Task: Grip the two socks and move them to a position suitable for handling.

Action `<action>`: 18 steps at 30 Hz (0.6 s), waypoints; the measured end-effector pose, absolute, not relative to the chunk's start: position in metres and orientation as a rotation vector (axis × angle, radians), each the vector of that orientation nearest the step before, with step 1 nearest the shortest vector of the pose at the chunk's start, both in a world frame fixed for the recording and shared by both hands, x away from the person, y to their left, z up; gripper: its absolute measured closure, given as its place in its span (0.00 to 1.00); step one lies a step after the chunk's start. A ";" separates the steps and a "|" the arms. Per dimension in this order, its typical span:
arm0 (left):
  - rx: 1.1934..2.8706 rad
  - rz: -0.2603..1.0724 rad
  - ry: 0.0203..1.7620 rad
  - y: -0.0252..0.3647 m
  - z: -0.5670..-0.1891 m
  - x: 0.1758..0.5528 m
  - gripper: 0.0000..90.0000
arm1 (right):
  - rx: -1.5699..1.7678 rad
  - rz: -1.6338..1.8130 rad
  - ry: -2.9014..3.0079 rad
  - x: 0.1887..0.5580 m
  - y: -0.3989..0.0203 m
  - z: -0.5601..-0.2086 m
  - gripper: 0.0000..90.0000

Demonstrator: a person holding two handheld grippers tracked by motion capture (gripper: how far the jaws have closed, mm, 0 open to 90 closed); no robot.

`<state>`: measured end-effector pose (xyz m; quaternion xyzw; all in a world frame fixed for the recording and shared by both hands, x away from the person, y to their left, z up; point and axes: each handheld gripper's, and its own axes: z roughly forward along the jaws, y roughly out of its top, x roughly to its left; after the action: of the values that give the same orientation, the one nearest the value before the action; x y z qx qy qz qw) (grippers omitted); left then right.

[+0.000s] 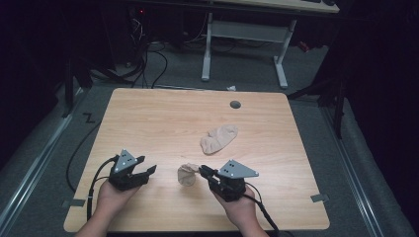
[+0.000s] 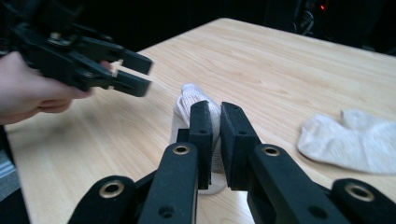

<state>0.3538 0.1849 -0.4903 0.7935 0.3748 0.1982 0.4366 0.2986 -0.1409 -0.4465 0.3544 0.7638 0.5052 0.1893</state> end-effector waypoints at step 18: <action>2.002 0.473 0.903 0.174 -0.493 0.352 0.47 | 1.214 1.331 2.144 0.327 -0.167 -0.479 0.92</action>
<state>0.3515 0.1738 -0.4929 0.8034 0.3623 0.1899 0.4327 0.3267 -0.1674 -0.4787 0.4271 0.7546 0.4685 0.1697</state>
